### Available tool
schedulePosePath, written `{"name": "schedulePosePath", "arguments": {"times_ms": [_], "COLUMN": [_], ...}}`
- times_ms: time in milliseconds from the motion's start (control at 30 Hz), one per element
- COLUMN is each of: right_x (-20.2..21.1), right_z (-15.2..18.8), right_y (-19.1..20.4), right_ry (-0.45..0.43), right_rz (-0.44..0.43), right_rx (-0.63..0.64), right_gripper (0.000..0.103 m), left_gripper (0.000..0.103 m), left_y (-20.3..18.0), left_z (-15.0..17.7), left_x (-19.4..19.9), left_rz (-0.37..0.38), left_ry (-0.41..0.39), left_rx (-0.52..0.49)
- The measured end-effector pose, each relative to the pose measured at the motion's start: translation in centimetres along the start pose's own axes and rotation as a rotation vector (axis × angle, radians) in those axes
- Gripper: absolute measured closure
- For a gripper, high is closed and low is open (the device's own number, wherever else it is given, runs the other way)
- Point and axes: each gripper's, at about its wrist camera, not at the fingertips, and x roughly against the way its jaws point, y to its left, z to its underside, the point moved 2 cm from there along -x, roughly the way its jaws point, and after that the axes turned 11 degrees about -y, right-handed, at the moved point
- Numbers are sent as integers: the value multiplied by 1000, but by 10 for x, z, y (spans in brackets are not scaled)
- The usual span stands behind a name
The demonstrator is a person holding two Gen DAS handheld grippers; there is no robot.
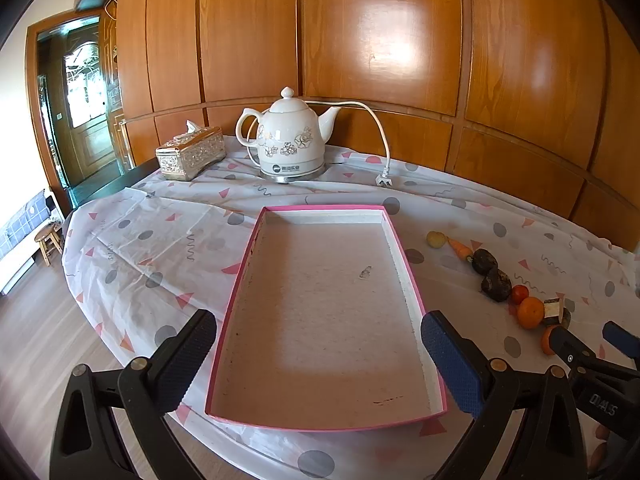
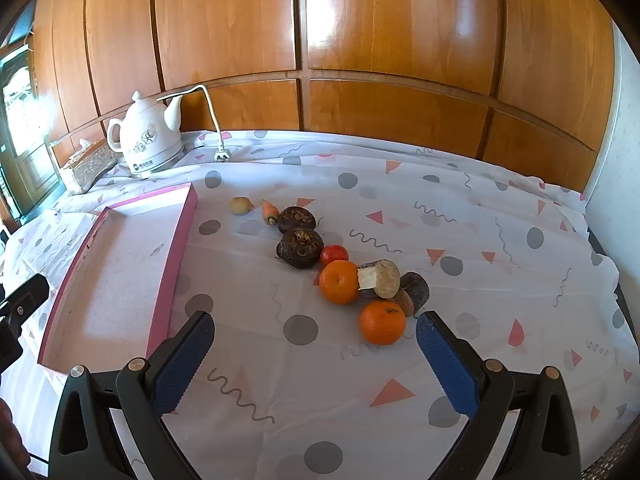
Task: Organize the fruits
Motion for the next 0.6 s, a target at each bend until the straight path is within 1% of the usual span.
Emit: {"name": "schedulePosePath", "arguments": {"times_ms": [600], "right_x": [3], "right_z": [1], "right_y": [-1], "right_ry": [-12], "right_rz": [2], "right_rx": [6], "right_gripper": [1], "left_gripper": [0], "left_y": [-3], "left_z": [1], "left_x": [2], "left_rz": [8], "left_ry": [-3], "left_rx": [0]}}
